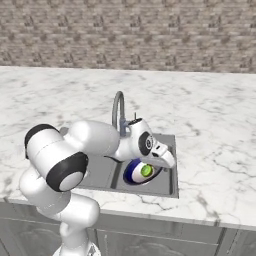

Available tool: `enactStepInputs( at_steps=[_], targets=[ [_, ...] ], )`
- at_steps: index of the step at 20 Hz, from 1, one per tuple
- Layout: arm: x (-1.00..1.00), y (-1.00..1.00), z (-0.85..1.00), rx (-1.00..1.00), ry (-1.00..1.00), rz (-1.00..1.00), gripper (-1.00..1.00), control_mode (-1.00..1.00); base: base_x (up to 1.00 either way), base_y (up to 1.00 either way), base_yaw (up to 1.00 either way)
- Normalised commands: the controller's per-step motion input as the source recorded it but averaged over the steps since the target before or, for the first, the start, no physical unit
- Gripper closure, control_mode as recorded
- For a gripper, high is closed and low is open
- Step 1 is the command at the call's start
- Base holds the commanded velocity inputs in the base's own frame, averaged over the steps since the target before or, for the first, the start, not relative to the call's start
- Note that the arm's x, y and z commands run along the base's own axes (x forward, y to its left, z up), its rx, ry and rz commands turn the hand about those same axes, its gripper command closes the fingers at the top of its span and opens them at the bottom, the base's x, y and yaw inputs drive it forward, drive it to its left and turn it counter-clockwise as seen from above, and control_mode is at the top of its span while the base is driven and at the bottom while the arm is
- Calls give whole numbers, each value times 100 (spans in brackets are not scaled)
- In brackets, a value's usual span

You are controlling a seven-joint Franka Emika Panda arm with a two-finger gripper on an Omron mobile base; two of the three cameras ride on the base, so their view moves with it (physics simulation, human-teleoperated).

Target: Dump the kiwi and tomato from the bowl so the bowl can be washed. Place the bowl in the sink after clearing the leftovers.

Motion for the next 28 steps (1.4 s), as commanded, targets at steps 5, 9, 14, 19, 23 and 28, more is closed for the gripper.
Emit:
enactStepInputs(
  at_steps=[5,9,14,19,23,28],
  targets=[
    [5,25,-3,-18,2,0,100,-100,0,0,0],
    [-17,21,0,-23,-2,0,100,-100,0,0,0],
    [-6,24,0,-26,1,0,100,-100,0,0,0],
    [0,-33,0,-12,-3,0,100,-100,0,0,0],
    [-2,-1,0,-12,0,0,100,-100,0,0,0],
    [-4,14,0,-21,-3,1,100,-100,0,0,0]
  ],
)
